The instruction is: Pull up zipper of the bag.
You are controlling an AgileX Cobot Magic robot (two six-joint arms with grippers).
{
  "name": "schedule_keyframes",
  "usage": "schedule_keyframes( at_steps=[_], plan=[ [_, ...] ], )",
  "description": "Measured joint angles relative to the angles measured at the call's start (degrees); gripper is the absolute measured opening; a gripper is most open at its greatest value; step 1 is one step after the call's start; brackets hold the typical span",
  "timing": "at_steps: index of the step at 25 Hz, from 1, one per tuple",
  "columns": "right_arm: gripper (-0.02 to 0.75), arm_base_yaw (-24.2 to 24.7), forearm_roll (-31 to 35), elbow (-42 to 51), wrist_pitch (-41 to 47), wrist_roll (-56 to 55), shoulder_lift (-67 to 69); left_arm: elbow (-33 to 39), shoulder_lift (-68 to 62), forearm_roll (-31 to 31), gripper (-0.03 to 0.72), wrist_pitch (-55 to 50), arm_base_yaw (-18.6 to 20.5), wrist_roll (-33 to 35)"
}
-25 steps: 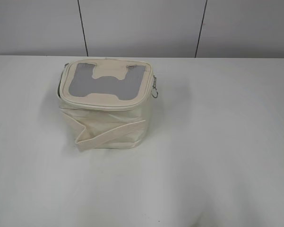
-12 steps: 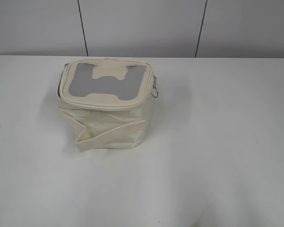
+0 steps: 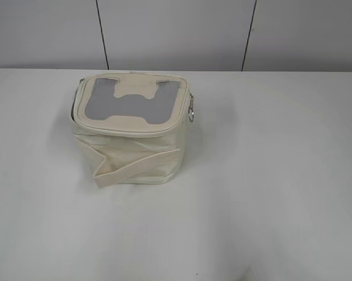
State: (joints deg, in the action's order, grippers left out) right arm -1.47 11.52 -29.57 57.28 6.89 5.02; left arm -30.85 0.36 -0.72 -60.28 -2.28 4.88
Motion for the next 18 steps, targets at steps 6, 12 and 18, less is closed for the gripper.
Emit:
schedule_keyframes(
  at_steps=[6, 12, 18],
  plan=[
    [0.588, 0.0, 28.0, -2.2, -13.4, 28.1, 24.1, 0.0, 0.0, -0.2, 0.240, 0.0, 0.0, 0.0],
    [0.588, -1.9, 50.8, -13.3, -14.7, 59.3, 58.1, 0.0, 0.0, -0.3, 0.239, 0.0, 0.0, 0.0],
    [0.588, -11.6, 50.8, -38.7, -12.2, 64.3, 88.3, 0.0, 0.0, -0.4, 0.239, 0.0, 0.0, 0.0]
  ],
)
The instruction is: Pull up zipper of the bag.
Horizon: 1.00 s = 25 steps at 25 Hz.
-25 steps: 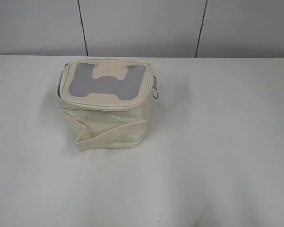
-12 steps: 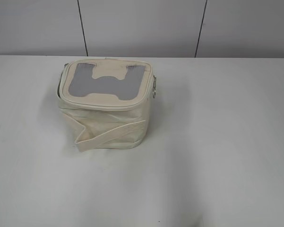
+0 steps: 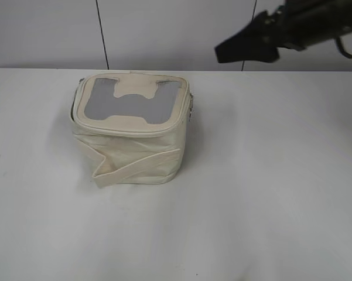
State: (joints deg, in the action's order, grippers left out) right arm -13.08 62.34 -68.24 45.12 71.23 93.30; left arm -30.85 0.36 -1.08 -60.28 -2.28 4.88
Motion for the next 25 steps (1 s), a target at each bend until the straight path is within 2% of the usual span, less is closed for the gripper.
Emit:
schedule_keyframes(
  at_steps=[7, 14, 19, 23, 25],
  plan=[
    [0.588, -6.7, -0.5, -32.4, 8.1, -4.0, 24.8, 0.0, 0.0, 0.1, 0.239, 0.0, 0.0, 0.0],
    [0.588, -11.4, -4.3, -53.8, 10.3, -12.5, 40.7, 0.0, 0.0, 0.2, 0.239, 0.0, 0.0, 0.0],
    [0.564, -14.1, -5.1, -62.3, 12.3, -17.0, 48.7, 0.0, -0.4, 0.3, 0.239, 0.1, 0.0, 0.0],
    [0.509, -15.7, -7.6, -63.5, 12.4, -18.7, 51.1, 0.0, -3.6, 0.3, 0.239, 0.1, 0.0, 0.0],
    [0.452, -16.4, -9.3, -63.5, 12.3, -19.6, 51.5, -0.2, -6.8, 0.3, 0.239, 0.7, 0.0, 0.0]
  ],
)
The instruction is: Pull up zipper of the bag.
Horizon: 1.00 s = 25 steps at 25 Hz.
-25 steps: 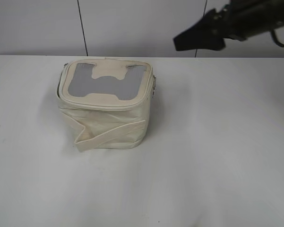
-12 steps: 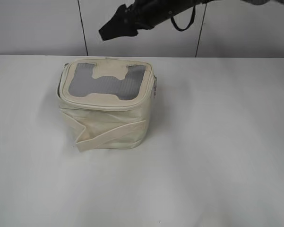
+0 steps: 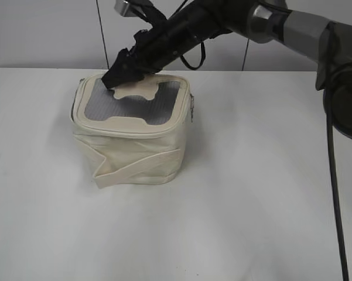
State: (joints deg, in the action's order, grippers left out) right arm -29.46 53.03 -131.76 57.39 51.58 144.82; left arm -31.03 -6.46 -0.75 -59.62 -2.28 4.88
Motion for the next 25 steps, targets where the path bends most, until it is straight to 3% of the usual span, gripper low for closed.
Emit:
schedule_keyframes(
  at_steps=[3, 5, 7, 10, 13, 16, 19, 21, 25],
  plan=[
    [0.216, -0.5, -1.0, -0.2, -1.7, -0.7, 0.1, -0.9, -7.5, -1.8, 0.238, 3.7, 0.0, 0.3],
    [0.096, -0.5, -1.3, -0.2, -2.0, -1.0, 0.1, -1.7, -14.1, -8.1, 0.238, 9.2, 0.0, 3.2],
    [0.062, -0.5, -1.5, -0.2, -2.0, -1.3, 0.1, -2.6, -22.5, -20.0, 0.238, 16.2, -0.2, 10.3],
    [0.055, -0.5, -1.6, -0.2, -2.0, -1.4, 0.1, -6.6, -36.5, -39.3, 0.238, 22.3, -0.2, 29.3],
    [0.054, -0.6, -1.6, -0.2, -2.0, -1.6, 0.1, -14.2, -52.7, -55.8, 0.238, 19.4, 2.4, 47.0],
    [0.054, -0.6, -1.6, -0.2, -2.0, -1.9, 0.1, -23.7, -67.4, -69.5, 0.244, 10.0, 8.6, 60.7],
    [0.054, -0.6, -1.6, -0.2, -1.9, -2.0, 0.1, -33.1, -81.6, -72.5, 0.304, 2.3, 13.3, 72.0],
    [0.054, -0.5, -1.6, -0.2, -1.8, -2.2, 0.1, -37.2, -89.5, -69.3, 0.353, 0.6, 13.9, 77.6],
    [0.051, -0.4, -1.5, -0.2, -1.8, -2.5, 0.1, -38.8, -99.0, -66.3, 0.398, -0.2, 13.8, 87.0]
  ],
)
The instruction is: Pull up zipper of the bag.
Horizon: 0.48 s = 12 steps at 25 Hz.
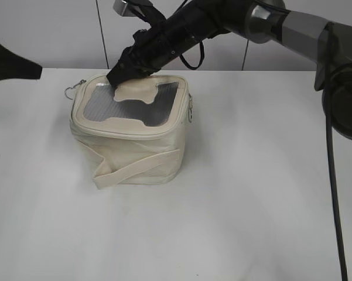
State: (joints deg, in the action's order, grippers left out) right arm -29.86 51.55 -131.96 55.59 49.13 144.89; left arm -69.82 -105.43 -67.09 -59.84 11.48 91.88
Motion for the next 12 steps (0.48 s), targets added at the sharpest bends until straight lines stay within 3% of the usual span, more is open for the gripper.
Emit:
schedule_keyframes(
  at_steps=[6, 12],
  plan=[
    [0.050, 0.1, 0.0, 0.0, 0.0, -0.4, 0.0, 0.0, -3.9, 2.4, 0.406, 3.0, -1.6, 8.4],
    [0.050, 0.1, 0.0, 0.0, 0.0, -0.9, 0.0, -0.1, -4.1, 5.4, 0.406, 12.6, -7.9, 15.7]
  ],
)
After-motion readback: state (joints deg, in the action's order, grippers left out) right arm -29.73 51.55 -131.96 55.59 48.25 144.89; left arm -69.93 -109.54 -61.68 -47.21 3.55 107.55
